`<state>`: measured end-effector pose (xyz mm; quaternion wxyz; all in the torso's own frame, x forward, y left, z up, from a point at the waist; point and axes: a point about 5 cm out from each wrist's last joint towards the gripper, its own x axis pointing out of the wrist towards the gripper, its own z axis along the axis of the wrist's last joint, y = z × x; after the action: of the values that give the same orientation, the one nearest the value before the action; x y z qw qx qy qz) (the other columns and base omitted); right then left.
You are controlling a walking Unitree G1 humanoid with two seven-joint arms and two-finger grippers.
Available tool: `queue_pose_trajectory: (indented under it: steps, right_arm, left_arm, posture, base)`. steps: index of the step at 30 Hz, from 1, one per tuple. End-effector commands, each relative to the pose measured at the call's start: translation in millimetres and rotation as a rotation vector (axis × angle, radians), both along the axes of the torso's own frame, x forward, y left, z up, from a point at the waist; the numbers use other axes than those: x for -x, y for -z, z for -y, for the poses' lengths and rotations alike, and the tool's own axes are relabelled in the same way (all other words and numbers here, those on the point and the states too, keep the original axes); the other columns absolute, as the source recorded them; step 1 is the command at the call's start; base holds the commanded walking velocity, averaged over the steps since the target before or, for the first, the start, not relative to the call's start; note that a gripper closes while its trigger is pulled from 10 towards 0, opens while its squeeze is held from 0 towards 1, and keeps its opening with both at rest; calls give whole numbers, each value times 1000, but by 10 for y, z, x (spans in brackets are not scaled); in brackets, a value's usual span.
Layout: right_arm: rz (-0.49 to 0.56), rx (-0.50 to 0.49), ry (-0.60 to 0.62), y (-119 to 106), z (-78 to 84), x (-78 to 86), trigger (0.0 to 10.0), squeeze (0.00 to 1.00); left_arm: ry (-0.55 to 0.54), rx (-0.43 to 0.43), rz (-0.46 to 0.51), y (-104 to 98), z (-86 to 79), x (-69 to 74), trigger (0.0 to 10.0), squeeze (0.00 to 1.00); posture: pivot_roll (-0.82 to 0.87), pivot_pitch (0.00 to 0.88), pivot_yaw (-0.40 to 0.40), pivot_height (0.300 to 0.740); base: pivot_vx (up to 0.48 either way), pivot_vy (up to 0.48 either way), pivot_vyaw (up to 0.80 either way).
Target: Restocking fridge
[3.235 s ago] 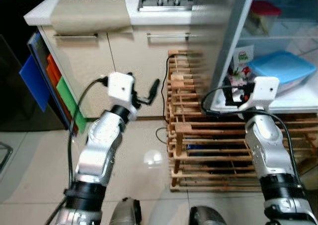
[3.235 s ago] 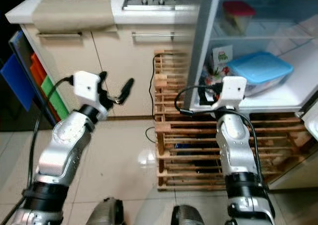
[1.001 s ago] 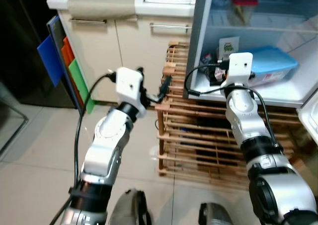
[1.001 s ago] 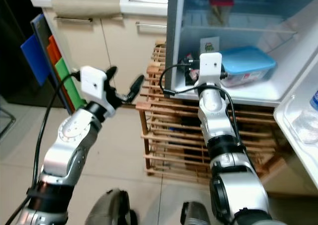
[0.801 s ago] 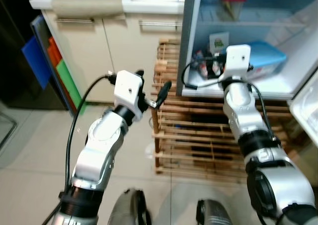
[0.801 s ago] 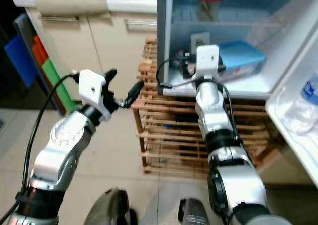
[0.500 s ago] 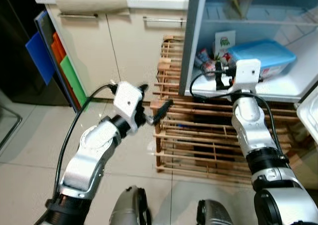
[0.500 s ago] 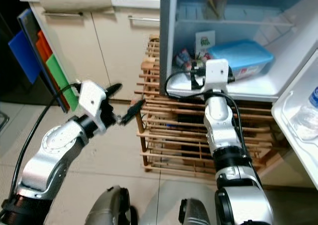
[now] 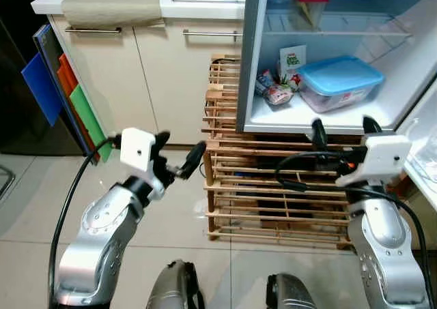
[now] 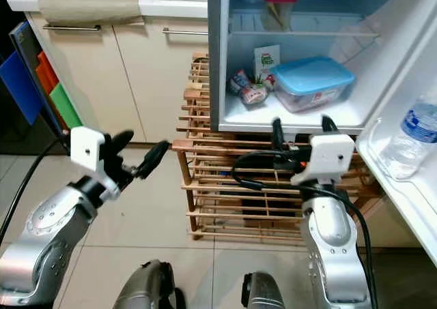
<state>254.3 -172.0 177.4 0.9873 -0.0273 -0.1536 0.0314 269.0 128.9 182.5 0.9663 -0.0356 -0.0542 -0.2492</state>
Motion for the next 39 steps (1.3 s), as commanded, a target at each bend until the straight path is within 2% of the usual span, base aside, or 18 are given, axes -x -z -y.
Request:
queue_pose_trajectory:
  steps: [1, 3, 9, 12, 22, 27, 30, 39]
  right_arm:
    - [-51, -15, -4, 40, 10, -33, 10000, 0]
    - [-96, -68, 23, 83, 53, -116, 10000, 0]
    - [-121, -56, 4, 115, 24, -178, 10000, 0]
    - [-129, -67, -8, 112, 6, -209, 10000, 0]
    - [-137, -86, 16, 149, -2, -216, 10000, 0]
    - [-139, -57, 107, 176, 92, -257, 10000, 0]
    - [-142, -72, 127, 189, 113, -277, 10000, 0]
    - [-129, -51, 67, 147, 15, -420, 10000, 0]
  left_arm:
    - [5, -24, 27, -21, 63, -38, 10000, 0]
    - [-12, -50, 28, -38, 75, -90, 10000, 0]
    - [-37, -70, 2, 18, 51, -100, 10000, 0]
    - [-51, -74, -2, 33, 96, -117, 10000, 0]
    - [-25, -96, 9, 56, 127, -138, 10000, 0]
    - [-21, -148, 33, 43, 161, -192, 10000, 0]
    - [-6, -157, 42, 33, 200, -204, 10000, 0]
    - [23, -131, 53, 17, 264, -224, 10000, 0]
  posture:
    - [-154, 0, 44, 682]
    - [-154, 0, 41, 697]
    - [-155, 0, 44, 722]
    - [-151, 0, 43, 740]
    - [-147, 0, 47, 740]
    - [-152, 0, 52, 740]
    - [-152, 0, 52, 740]
    - [-151, 0, 54, 740]
  base:
    - [0, 0, 0]
    - [0, 0, 0]
    - [0, 0, 0]
    - [0, 0, 0]
    - [0, 0, 0]
    - [0, 0, 0]
    - [0, 0, 0]
    - [0, 0, 0]
